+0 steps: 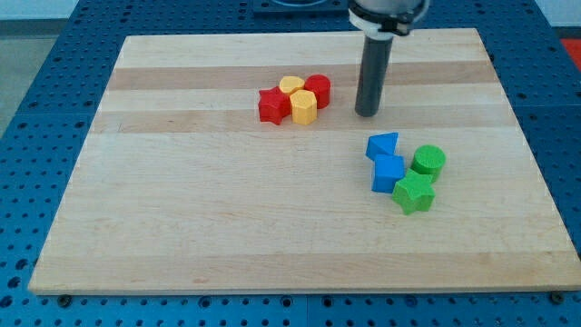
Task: Place the red circle vertically above the red star
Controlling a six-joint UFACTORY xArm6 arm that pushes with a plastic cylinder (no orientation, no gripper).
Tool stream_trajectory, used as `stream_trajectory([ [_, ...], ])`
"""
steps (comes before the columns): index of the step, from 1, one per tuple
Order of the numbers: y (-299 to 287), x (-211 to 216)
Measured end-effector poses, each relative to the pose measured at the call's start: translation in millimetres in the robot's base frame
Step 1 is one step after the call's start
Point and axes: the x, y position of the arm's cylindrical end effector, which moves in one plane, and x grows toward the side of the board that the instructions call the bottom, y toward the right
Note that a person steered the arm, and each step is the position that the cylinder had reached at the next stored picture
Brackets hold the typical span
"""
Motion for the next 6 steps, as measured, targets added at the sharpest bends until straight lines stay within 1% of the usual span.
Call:
stream_trajectory([
  [2, -56, -4],
  [3, -63, -3],
  [4, -63, -23],
  [6, -73, -76],
])
